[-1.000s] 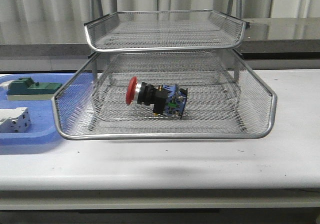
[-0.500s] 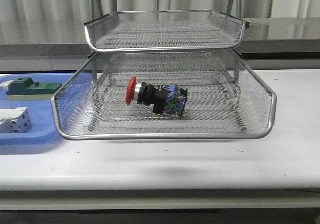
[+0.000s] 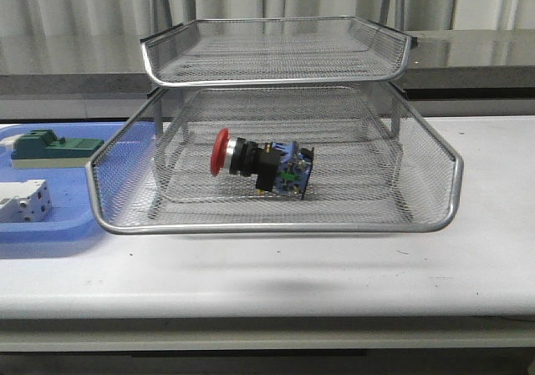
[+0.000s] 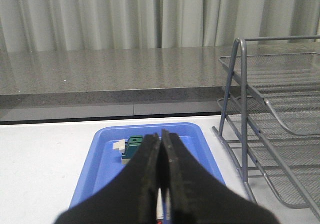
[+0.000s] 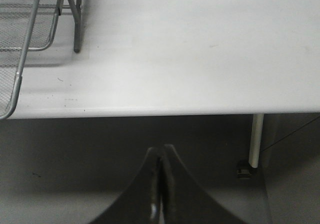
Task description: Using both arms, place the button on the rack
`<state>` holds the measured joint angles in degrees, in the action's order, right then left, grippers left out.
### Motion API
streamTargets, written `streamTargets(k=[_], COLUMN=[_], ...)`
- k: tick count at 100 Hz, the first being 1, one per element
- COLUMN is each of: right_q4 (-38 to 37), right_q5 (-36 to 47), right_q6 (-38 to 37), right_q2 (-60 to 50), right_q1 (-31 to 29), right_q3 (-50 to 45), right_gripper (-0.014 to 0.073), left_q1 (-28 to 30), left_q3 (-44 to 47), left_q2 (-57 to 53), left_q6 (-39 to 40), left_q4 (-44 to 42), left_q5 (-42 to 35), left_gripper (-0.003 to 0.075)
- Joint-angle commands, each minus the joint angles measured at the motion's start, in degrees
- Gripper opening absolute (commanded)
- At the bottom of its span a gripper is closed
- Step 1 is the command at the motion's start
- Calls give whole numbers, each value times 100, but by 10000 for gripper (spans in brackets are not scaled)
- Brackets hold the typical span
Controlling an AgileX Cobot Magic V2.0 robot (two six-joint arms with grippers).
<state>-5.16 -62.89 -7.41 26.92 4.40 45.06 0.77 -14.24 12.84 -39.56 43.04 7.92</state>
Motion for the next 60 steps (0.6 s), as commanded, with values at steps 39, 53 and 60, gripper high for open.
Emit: streamTargets(k=[39,53,60], right_q4=[1718,2470,2786], right_q5=[706,751,771], right_q6=[50,450,871], right_q2=[962,1774,2159], right_q1=[3,3,3], right_q3=[178,171,171], right_gripper=[-68,-68,-68], left_q1=[9,9,9], left_q3=[-142,-142,-142], left_q2=[41,41,41], left_q6=[37,37,37], left_q4=[88,88,88], left_q5=[-314,-314,-314], left_gripper=[-20,-20,-20])
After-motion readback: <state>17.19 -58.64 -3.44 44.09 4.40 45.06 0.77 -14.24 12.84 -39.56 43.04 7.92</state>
